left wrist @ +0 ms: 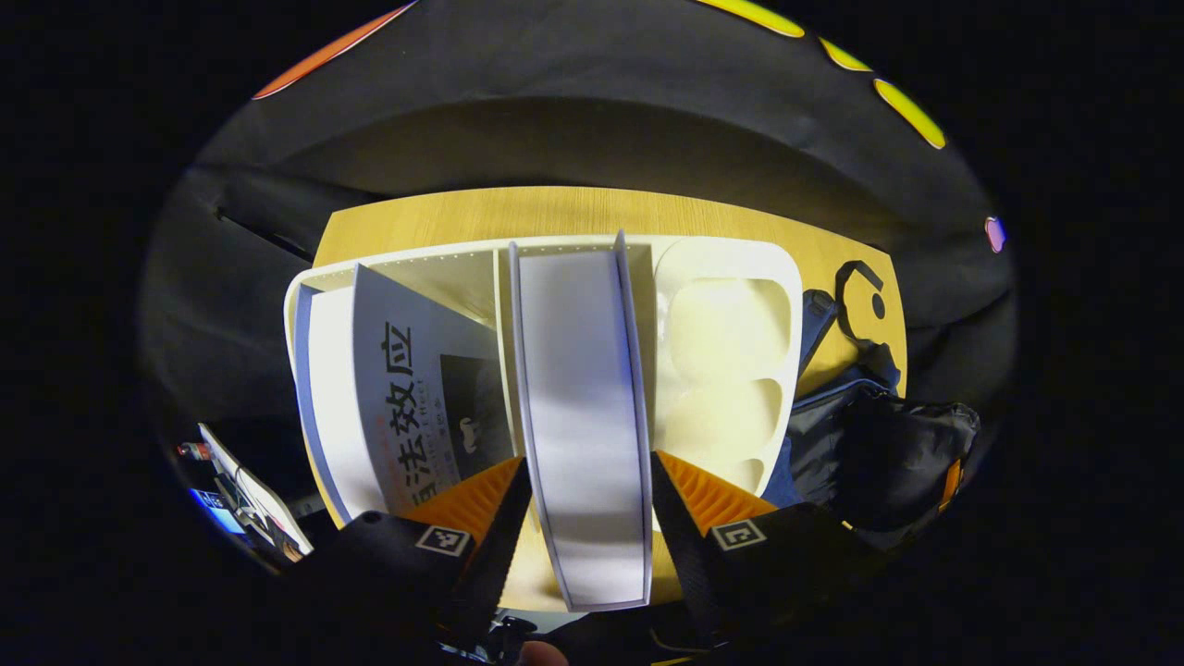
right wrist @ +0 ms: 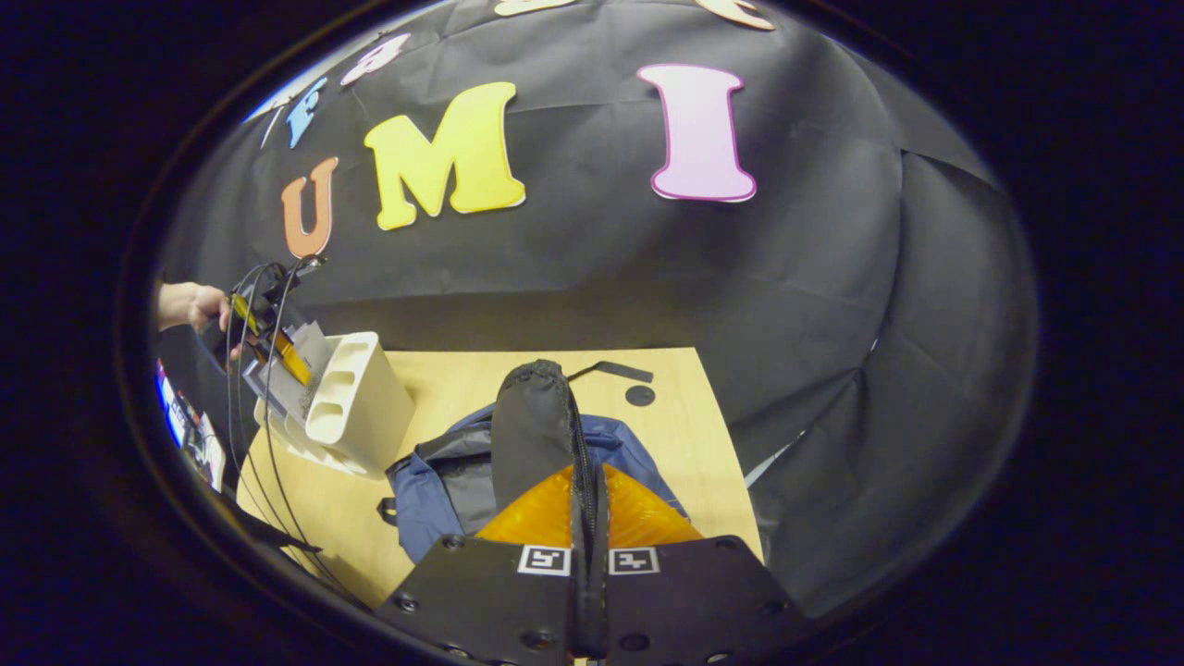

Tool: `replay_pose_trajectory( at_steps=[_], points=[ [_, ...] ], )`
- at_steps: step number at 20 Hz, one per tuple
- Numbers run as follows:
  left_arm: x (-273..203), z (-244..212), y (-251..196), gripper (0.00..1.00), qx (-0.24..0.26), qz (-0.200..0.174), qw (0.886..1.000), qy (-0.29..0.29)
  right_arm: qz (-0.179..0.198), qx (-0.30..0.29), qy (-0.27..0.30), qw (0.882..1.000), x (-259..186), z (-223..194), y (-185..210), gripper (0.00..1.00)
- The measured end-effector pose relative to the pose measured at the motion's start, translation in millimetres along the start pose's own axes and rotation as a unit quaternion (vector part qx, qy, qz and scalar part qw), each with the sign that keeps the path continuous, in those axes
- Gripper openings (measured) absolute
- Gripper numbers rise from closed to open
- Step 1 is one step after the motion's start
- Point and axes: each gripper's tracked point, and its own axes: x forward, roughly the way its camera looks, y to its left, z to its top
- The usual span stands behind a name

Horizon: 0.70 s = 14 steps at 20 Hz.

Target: Open the schoolbag, grab two books from the bookshelf and put them into the schoolbag.

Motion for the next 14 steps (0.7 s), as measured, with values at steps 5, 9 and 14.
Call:
replay_pose_trajectory(
  at_steps=[5, 9, 14],
  points=[
    [3.6, -0.3, 10.6, 0.64, -0.005, 0.027, 1.0, 0.009, 0.004, 0.005, -0.003, 1.0, 0.7, -1.4, 2.2, 0.0],
    [1.3, -13.1, 6.1, 0.48, -0.025, 0.033, 0.999, 0.031, 0.004, 0.005, -0.005, 1.0, 1.9, -4.2, 2.8, 0.03],
    [-50.0, -23.2, 19.9, 0.45, 0.001, 0.033, 0.999, 0.001, 0.0, 0.012, -0.002, 1.0, 1.6, -10.5, 1.5, 0.03]
  ],
)
